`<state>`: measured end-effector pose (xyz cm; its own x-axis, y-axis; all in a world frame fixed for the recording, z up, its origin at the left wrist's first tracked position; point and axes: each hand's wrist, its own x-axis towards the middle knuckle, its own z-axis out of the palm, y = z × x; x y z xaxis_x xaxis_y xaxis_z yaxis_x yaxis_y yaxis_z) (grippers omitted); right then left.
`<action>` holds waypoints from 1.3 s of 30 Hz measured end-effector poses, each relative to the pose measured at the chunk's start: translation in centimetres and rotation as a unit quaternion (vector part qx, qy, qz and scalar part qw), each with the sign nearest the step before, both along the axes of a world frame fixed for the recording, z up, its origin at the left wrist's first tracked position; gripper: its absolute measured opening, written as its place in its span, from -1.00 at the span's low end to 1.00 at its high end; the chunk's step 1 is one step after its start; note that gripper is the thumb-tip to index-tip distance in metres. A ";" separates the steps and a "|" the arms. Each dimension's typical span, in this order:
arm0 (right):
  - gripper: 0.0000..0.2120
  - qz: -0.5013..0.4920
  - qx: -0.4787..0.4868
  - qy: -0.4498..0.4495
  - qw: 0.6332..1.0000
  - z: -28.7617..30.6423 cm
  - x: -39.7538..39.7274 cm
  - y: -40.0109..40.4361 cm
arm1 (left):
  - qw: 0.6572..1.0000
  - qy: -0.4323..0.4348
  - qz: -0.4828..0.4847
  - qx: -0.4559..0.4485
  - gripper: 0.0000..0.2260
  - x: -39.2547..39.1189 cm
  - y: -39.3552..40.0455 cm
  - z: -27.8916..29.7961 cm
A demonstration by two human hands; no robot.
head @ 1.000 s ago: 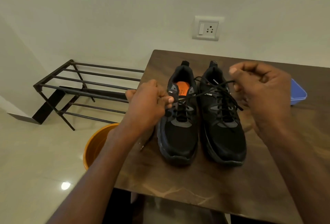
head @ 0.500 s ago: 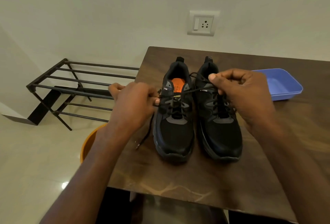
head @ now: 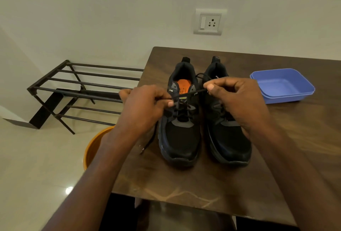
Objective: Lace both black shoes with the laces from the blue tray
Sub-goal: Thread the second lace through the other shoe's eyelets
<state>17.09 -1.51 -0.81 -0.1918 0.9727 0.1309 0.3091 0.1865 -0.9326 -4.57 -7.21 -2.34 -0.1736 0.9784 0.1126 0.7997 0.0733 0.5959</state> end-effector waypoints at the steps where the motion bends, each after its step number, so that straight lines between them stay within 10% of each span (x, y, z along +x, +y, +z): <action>1: -0.82 0.015 0.000 -0.005 1.000 0.0 -0.1 -0.1 | 1.000 -0.018 -0.010 0.012 -0.94 0.2 0.0 0.0; 14: -0.88 0.021 0.030 0.075 0.997 -2.3 -4.0 -0.7 | 0.959 -0.270 -0.046 0.079 -0.86 1.5 0.8 -1.8; 23: -0.66 -0.094 0.135 -0.192 0.968 -4.3 -4.6 -0.2 | 0.975 -0.136 0.015 0.175 -0.82 1.9 0.8 -2.7; 39: -0.87 -0.117 0.005 -0.080 0.990 -3.4 -3.7 1.1 | 0.977 0.058 -0.009 0.205 -0.89 3.3 1.7 -3.6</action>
